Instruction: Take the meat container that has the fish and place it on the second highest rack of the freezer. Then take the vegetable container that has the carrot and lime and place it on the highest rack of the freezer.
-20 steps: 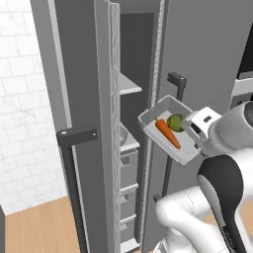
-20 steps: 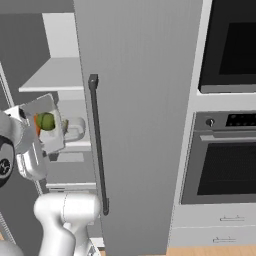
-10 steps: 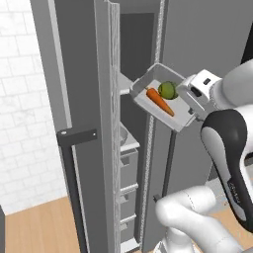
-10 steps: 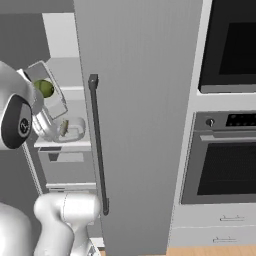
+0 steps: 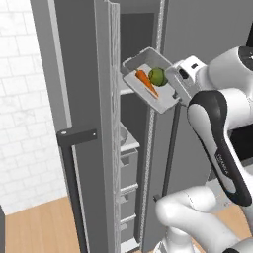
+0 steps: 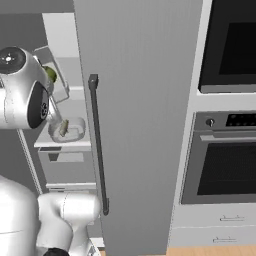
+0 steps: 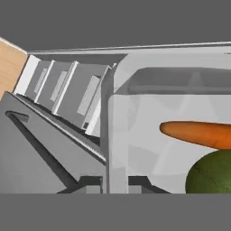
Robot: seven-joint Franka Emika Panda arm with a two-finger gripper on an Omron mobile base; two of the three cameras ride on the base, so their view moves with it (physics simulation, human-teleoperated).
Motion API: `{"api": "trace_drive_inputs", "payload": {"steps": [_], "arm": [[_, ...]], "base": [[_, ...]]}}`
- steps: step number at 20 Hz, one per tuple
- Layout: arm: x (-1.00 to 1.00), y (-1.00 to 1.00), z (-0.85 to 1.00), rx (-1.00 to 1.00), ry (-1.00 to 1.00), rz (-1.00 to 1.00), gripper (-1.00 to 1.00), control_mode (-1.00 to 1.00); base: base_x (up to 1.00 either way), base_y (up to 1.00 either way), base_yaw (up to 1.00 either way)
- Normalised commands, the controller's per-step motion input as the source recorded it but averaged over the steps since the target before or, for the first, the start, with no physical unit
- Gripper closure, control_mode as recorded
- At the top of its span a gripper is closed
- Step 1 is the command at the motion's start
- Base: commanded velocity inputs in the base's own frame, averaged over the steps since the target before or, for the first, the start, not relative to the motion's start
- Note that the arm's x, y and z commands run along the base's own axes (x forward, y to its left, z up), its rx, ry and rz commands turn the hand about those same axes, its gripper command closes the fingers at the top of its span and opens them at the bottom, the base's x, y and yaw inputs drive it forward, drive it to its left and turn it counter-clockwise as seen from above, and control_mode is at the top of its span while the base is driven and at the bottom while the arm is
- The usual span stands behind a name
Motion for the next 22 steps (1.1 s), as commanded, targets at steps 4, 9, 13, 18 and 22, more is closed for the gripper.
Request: {"api": "trace_drive_inputs", "payload": {"steps": [4, 9, 13, 18, 22], "arm": [[0.55, 0.87, 0.0, 0.01, 0.0, -0.13, 1.0, -1.0], [0.74, 0.42, 0.01, 0.04, 0.14, -0.08, 1.0, -1.0], [0.89, 0.0, 0.0, 0.13, 0.27, 0.0, 1.0, -1.0], [0.79, 0.27, 0.0, 0.01, 0.03, 0.0, 1.0, -1.0], [0.97, 0.38, -0.06, 0.0, 0.02, 0.0, 1.0, -1.0]], "base": [[0.0, 0.0, 0.0], [0.0, 0.0, 0.0], [0.0, 0.0, 0.0], [0.0, 0.0, 0.0], [0.0, 0.0, 0.0]]}}
